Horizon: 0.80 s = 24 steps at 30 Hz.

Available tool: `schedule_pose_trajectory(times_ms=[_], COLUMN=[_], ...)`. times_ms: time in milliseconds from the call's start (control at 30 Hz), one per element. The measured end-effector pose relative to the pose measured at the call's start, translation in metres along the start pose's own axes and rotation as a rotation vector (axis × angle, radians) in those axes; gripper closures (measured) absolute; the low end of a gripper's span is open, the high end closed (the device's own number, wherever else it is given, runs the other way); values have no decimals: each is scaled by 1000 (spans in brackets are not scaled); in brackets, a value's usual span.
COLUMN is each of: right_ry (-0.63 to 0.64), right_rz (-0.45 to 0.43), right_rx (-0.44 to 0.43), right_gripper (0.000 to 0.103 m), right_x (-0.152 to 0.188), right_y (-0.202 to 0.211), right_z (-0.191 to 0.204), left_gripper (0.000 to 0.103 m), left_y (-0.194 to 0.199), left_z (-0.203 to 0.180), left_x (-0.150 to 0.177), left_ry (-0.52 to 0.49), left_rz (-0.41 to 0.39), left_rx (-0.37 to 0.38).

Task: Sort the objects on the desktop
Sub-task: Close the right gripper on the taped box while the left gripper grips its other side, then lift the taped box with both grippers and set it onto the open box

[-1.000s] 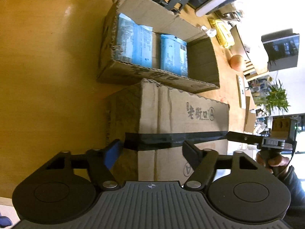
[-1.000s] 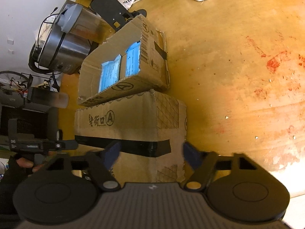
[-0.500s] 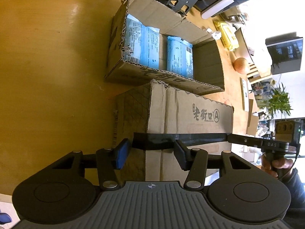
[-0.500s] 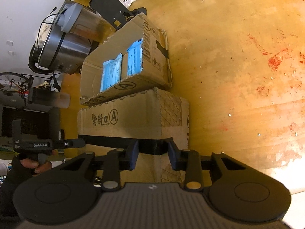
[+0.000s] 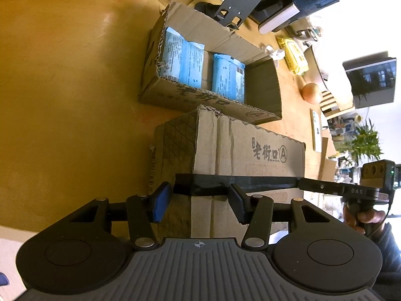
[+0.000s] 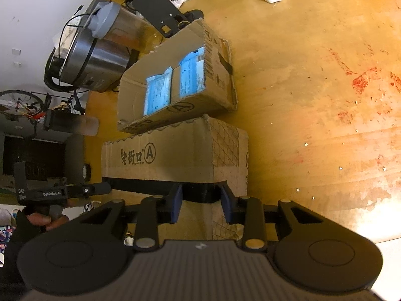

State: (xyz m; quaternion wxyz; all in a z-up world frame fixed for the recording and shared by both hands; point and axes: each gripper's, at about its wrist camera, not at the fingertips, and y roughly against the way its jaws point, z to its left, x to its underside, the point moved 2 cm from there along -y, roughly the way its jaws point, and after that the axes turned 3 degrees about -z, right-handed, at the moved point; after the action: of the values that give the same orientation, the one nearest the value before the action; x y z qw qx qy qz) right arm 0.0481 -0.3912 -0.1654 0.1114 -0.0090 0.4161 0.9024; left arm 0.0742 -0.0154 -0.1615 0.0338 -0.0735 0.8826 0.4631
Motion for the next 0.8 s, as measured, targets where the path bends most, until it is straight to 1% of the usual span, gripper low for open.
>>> schedule_pose_trajectory(times_ms=[267, 467, 800], right_ry=[12, 3, 18], right_rz=[22, 26, 33], right_rx=[6, -13, 4], right_gripper=[75, 75, 75], right_x=[4, 4, -13], right_y=[13, 25, 33], right_z=[12, 21, 39], left_gripper=[54, 54, 54], left_y=[17, 35, 46], left_z=[-10, -19, -30], left_x=[12, 15, 5], left_ry=[30, 49, 55], left_rz=[-20, -38, -50], left_rx=[-16, -21, -30])
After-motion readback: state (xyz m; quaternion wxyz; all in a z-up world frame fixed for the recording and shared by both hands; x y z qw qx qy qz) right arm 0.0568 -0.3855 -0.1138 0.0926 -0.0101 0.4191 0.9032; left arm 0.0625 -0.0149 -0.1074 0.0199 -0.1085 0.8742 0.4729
